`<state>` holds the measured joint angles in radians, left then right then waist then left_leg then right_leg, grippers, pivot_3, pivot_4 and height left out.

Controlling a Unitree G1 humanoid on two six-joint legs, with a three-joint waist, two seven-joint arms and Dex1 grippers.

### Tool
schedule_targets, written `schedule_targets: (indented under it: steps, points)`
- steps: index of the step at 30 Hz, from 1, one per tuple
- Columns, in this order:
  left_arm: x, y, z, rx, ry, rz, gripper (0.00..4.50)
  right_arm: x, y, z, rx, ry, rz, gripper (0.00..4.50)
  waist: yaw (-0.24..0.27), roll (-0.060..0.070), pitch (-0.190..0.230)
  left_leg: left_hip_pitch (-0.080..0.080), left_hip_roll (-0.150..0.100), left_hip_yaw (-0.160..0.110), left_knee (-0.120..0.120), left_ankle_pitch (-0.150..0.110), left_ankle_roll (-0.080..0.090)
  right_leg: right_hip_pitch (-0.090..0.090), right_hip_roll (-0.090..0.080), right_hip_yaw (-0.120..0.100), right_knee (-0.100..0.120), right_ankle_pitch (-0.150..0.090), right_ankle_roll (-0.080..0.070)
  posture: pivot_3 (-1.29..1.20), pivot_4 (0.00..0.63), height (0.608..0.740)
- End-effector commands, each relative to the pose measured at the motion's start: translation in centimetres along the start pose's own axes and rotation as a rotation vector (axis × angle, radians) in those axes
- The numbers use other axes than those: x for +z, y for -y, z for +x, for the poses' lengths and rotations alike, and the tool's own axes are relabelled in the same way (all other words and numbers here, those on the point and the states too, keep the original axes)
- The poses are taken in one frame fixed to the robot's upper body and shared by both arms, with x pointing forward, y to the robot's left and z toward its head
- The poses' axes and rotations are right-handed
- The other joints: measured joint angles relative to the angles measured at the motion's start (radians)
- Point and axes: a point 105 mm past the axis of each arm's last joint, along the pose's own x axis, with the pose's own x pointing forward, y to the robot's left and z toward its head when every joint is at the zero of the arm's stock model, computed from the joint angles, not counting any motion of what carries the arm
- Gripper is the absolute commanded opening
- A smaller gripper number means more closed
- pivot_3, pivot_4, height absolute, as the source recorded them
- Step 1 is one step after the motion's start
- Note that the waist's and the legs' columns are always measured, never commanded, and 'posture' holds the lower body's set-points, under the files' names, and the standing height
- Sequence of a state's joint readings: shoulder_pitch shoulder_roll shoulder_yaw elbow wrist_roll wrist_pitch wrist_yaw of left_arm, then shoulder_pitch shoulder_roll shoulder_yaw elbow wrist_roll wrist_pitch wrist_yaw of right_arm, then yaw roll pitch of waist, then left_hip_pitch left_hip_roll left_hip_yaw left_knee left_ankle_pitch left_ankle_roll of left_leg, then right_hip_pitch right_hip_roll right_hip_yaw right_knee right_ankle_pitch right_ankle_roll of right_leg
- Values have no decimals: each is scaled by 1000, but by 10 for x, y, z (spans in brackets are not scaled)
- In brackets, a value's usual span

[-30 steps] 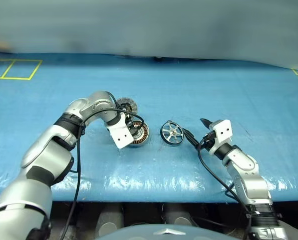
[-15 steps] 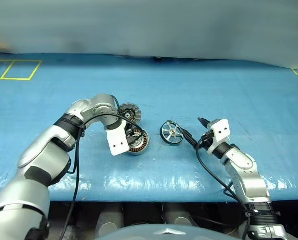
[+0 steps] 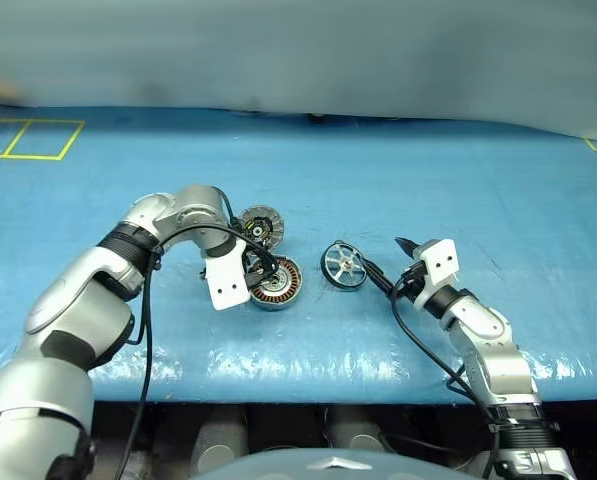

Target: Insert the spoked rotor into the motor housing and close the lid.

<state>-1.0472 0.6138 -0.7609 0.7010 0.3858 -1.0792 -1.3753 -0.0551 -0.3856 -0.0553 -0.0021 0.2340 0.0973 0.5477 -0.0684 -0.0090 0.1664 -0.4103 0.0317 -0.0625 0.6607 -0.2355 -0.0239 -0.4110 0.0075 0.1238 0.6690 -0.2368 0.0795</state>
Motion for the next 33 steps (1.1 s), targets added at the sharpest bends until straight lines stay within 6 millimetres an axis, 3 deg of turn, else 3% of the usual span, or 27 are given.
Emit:
schedule_targets:
  steps: [1, 7, 11, 13, 16, 20, 27, 33]
  points:
    - [-5, -14, -27, 90, -57, 21, 4473, 12, -2, 6, 22, 46, -19, 4500, 1, 0, 0, 0, 0, 0, 0, 0, 0, 0, 0, 0, 0, 0, 0, 0, 150, 740]
    - [1, -23, -48, 250, -14, -84, 4473, 16, -5, 12, 56, 63, 1, 4500, 2, 0, 0, 0, 0, 0, 0, 0, 0, 0, 0, 0, 0, 0, 0, 0, 150, 740]
    - [18, -31, -66, 459, 194, -414, 4473, 10, 1, 11, 16, 29, 13, 4500, -4, 0, 0, 0, 0, 0, 0, 0, 1, -1, 0, 0, 1, 1, -2, 0, 150, 740]
    - [20, -31, -87, 631, 290, -615, 4473, 8, 5, 6, 5, 20, 16, 4500, -4, 0, 0, -1, 0, -1, 0, 0, 1, -2, -1, -1, 3, 0, -4, 0, 150, 740]
    - [26, -26, -98, 752, 380, -765, 4473, 11, 3, 0, 26, 35, 33, 4500, -3, 0, 0, 0, 1, -2, 1, 0, 1, -3, 0, -2, 8, -3, -5, 0, 150, 740]
    - [38, -5, -83, 959, 570, -1026, 4473, 17, -13, -6, 129, 50, 51, 4500, -6, 3, -1, 7, 3, 0, -1, -1, 1, 2, 1, -1, 9, -5, -6, 0, 150, 740]
    - [46, 18, -53, 1216, 660, -1286, 4473, 24, -24, -3, 188, 58, 53, 4500, 2, 1, 0, 11, 4, 1, 0, 0, -1, 4, 3, -2, 11, -7, -11, 0, 150, 740]
    - [51, 20, -31, 1310, 662, -1384, 4473, 33, -4, 27, 90, 18, -18, 4500, -1, 0, 1, 13, 4, 5, 2, 1, -2, 5, 1, 1, 10, -5, -10, 0, 150, 740]
